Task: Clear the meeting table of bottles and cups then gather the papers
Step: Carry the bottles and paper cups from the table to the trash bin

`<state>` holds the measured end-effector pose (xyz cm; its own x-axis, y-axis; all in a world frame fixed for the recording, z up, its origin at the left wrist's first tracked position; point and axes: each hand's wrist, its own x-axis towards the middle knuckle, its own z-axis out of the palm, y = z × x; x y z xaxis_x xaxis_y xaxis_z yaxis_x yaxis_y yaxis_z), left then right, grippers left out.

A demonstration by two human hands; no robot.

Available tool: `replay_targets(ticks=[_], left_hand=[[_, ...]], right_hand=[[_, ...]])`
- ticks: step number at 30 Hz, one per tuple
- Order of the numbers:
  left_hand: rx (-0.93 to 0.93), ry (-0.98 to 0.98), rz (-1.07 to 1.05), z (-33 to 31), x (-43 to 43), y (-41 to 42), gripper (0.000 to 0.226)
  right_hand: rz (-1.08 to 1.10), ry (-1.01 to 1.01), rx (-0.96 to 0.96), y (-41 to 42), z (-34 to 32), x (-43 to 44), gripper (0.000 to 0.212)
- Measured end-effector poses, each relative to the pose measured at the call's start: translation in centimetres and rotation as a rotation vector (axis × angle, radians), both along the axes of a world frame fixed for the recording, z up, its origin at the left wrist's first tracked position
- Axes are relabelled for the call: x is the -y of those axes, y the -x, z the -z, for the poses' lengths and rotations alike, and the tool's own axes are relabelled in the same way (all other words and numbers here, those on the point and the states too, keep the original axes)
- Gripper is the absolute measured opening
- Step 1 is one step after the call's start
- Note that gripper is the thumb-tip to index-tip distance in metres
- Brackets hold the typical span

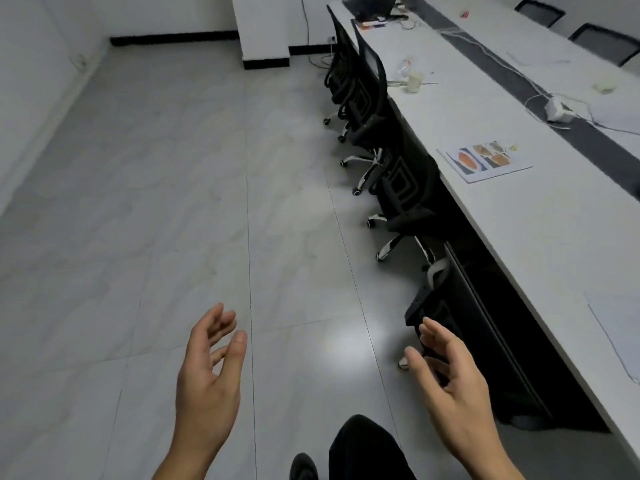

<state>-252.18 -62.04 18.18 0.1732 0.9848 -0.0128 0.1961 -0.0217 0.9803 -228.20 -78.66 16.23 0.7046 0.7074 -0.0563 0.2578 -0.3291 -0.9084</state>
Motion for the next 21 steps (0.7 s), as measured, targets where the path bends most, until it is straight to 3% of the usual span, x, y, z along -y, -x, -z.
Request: replay_targets(ticks=[7,21], left_hand=[[-0.057,-0.020,0.133,2.5,-18.4,-10.9,0.044],[-0.005,0.020,-0.085,2.1,-53.9,-27.5,0.041]], right_hand=[[0.194,-0.038,-0.067,-7.9,3.8,-16.2,0.046],[0.019,-0.025,-0.092,-28.8,1.2,-56.1,0.045]])
